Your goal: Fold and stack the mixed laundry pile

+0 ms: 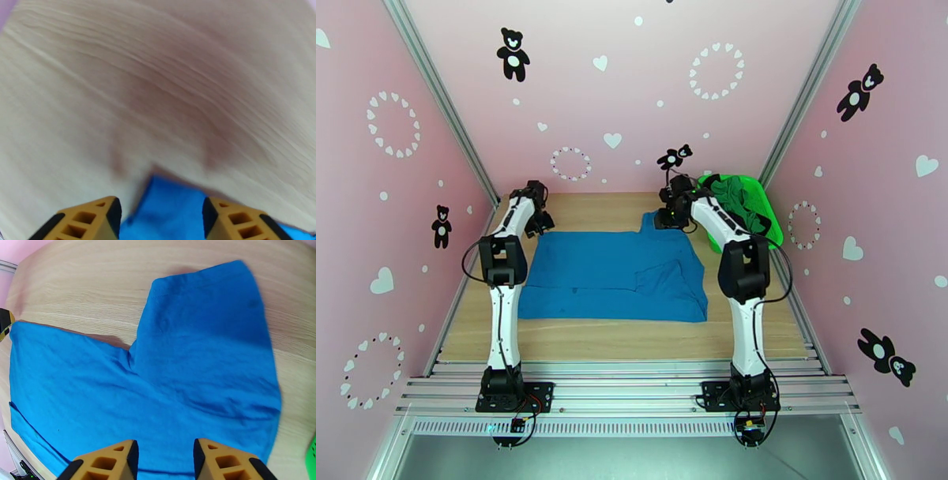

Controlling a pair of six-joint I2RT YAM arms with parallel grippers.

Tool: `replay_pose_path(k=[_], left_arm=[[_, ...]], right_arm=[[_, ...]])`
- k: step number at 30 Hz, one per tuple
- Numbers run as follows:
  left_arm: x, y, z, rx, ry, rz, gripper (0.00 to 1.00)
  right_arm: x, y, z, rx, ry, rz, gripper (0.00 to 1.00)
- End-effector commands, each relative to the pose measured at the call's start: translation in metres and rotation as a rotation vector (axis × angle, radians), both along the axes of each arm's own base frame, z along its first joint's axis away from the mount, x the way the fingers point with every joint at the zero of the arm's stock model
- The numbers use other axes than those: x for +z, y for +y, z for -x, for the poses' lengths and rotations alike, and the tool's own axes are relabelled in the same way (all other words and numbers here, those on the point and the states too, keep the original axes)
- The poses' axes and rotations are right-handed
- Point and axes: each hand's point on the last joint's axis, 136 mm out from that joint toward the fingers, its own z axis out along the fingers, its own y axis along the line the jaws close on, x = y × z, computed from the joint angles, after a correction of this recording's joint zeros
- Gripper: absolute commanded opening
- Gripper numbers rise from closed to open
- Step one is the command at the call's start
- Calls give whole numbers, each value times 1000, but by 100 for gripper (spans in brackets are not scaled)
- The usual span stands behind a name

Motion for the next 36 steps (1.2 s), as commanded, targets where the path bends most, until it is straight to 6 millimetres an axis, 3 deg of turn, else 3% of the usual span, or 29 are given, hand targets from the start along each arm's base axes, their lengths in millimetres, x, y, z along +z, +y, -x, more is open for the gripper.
replay_pose_path(k=[1, 7, 12, 17, 20, 23, 29, 36], left_arm=[[-4, -3, -4, -20, -1, 39, 62], [-30, -18, -16, -55, -18, 117, 62], [-32, -31, -21, -94, -26, 159, 59], [-39, -37, -16, -110, -6, 183, 32], [-40, -38, -15, -114, -1, 190, 23], [-41, -40, -14, -117, 2, 195, 16], [-45, -47, -13, -127, 9, 213, 0], [-49, -57, -2, -146, 41, 213, 0]], right_arm=[[-8, 1, -14, 2, -12, 10, 52], [-25, -16, -50, -102, -80, 80, 60], [-38, -43, -83, -217, -101, 91, 61], [-65, -53, -107, -287, -31, -80, 58], [-84, -47, -112, -302, 25, -215, 54], [-95, -43, -113, -297, 38, -245, 54], [-100, -42, -120, -310, 25, -260, 56], [-111, -17, -111, -271, 61, -266, 54]])
